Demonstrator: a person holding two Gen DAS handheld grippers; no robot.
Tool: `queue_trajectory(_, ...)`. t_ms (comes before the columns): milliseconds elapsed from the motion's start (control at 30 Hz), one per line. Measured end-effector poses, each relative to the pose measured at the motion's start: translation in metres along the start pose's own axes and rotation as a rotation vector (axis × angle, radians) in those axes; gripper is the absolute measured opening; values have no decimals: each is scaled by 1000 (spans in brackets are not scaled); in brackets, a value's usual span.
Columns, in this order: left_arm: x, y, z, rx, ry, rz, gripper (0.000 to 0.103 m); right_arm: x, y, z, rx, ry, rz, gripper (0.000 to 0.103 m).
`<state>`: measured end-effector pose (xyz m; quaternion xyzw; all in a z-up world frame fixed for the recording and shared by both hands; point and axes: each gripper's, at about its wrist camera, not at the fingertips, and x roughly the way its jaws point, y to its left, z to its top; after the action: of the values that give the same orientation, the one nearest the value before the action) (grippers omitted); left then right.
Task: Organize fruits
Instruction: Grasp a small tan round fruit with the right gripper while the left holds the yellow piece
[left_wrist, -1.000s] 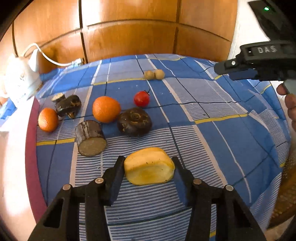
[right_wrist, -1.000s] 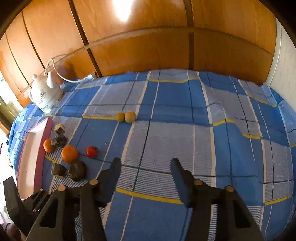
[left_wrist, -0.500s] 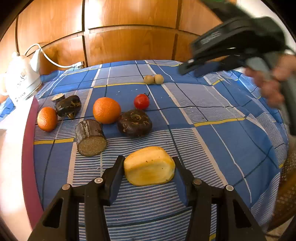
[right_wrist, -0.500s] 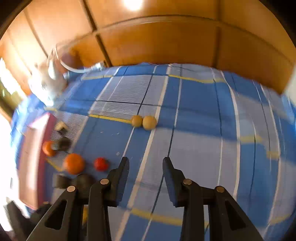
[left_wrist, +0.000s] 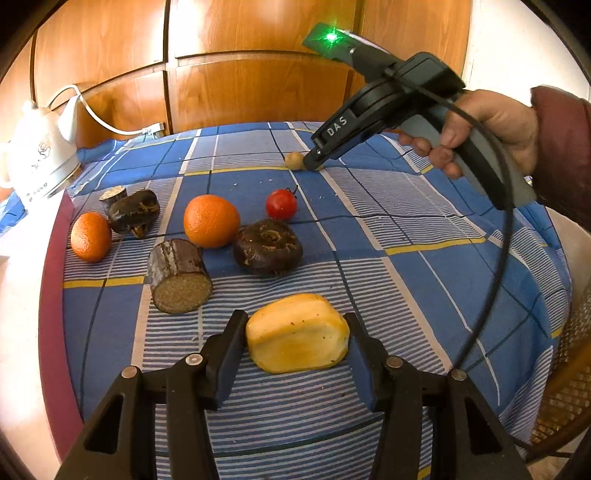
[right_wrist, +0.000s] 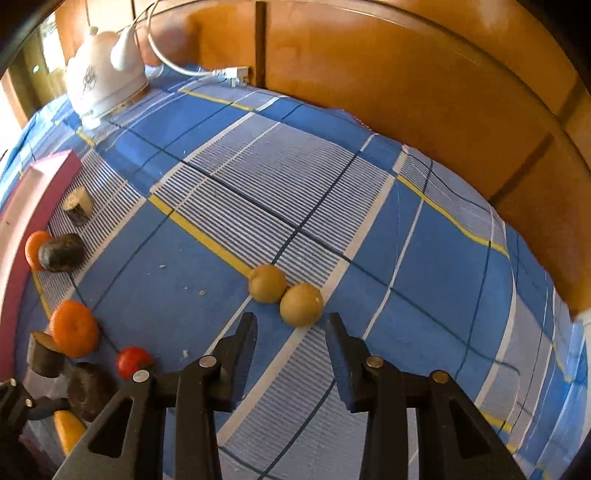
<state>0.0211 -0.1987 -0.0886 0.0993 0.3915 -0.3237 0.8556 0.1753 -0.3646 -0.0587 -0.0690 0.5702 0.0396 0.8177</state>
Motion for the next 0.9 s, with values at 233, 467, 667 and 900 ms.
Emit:
queue_trajectory(233,2,-2,1,3,-1,4,56,0,-3,1,-18,-11,-19,21)
queue_trajectory(467,2,-2,1,0,2,-1,55,-27,-6,-21,27,-49,13,9)
queue_trajectory(667,1,-1,1,-9,6,0,55,-24,-17,-17,86,-55,4,32)
queue_trajectory(900,1,0,1,-14,4,-2,56,3,-13,0,18,-3,-24,36)
